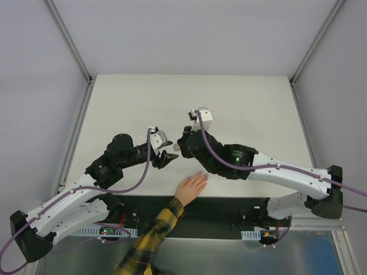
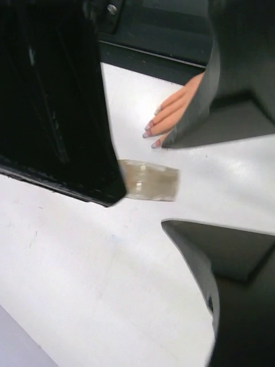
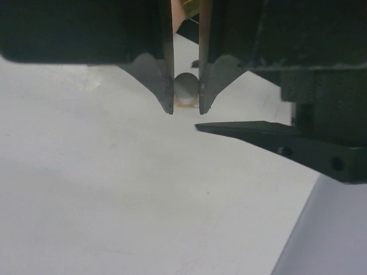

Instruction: Paint the nails

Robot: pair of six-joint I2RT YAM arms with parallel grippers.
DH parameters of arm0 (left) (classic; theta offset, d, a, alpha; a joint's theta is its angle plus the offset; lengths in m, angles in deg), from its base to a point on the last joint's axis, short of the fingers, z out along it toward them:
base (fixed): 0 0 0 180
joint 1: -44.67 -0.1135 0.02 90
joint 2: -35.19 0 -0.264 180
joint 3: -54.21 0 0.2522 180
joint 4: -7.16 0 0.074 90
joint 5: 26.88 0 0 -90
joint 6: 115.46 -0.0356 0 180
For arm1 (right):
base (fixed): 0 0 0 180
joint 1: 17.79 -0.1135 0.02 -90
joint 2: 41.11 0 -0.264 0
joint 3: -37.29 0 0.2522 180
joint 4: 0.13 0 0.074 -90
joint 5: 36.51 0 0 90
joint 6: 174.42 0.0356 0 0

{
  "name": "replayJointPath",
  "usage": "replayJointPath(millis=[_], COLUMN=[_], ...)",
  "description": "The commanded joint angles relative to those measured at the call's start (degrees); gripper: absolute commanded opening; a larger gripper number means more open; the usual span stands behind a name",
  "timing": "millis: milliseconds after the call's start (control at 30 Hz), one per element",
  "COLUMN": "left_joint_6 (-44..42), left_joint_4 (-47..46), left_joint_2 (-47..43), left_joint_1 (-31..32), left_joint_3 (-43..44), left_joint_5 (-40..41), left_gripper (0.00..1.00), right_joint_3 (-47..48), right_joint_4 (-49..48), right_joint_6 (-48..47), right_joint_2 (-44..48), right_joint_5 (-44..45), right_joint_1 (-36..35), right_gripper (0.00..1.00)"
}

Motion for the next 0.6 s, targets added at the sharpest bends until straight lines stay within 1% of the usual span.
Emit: replayJointPath(millis=[0, 100, 167, 200, 233, 300, 333, 367, 400, 433, 500, 533, 567], left_joint_6=[1.8, 1.7, 1.7, 1.6, 1.6, 1.7, 1.5, 1.4, 1.5, 1.5, 1.6, 1.6, 1.6], left_joint_4=[-3.4, -3.1, -2.9, -2.9, -2.9, -2.9, -2.8, -2.8, -2.8, -2.8, -2.8, -2.8, -2.8], left_joint_2=[-0.5, -0.4, -0.5, -0.5, -0.4, -0.3, -0.2, -0.1, 0.0, -0.1, 0.1, 0.1, 0.0], left_joint_1=[-1.0, -1.0, -1.0, -1.0, -1.1, -1.0, -1.0, -1.0, -1.0, -1.0, -1.0, -1.0, -1.0], left_joint_3=[1.7, 1.8, 1.9, 1.8, 1.8, 1.7, 1.7, 1.7, 1.7, 1.7, 1.7, 1.7, 1.6], left_joint_5=[-3.5, -4.8, -4.1, -3.6, -3.0, -0.8, -0.1, 0.7, 1.0, 1.4, 2.2, 2.5, 2.7], left_gripper=[0.66, 0.77, 0.81, 0.87, 0.92, 0.92, 0.93, 0.93, 0.93, 0.93, 0.93, 0.93, 0.93], right_joint_3=[-1.8, -3.5, -5.7, -6.9, -8.2, -13.0, -14.8, -18.7, -20.4, -22.0, -26.0, -27.2, -28.0], right_joint_4=[2.0, 1.9, 1.5, 1.3, 0.7, -1.8, -3.0, -5.9, -7.3, -8.4, -11.7, -13.2, -15.7], right_joint_6=[-1.2, -2.1, -2.8, -3.5, -3.8, -5.6, -6.2, -6.8, -7.7, -7.8, -8.0, -8.6, -8.7], right_joint_2=[3.9, 5.8, 7.5, 8.1, 8.8, 10.7, 11.3, 12.0, 12.1, 12.0, 10.9, 10.3, 9.6], right_joint_5=[0.3, 0.0, 0.2, 0.6, 0.7, 1.2, 1.5, 1.2, -0.6, -1.6, -4.1, -5.0, -5.5], right_joint_1=[4.5, 7.9, 11.2, 12.5, 15.8, 19.4, 23.4, 25.7, 28.3, 33.5, 38.5, 42.9, 45.1], right_gripper=[0.0, 0.0, 0.0, 0.0, 0.0, 0.0, 0.0, 0.0, 0.0, 0.0, 0.0, 0.0, 0.01])
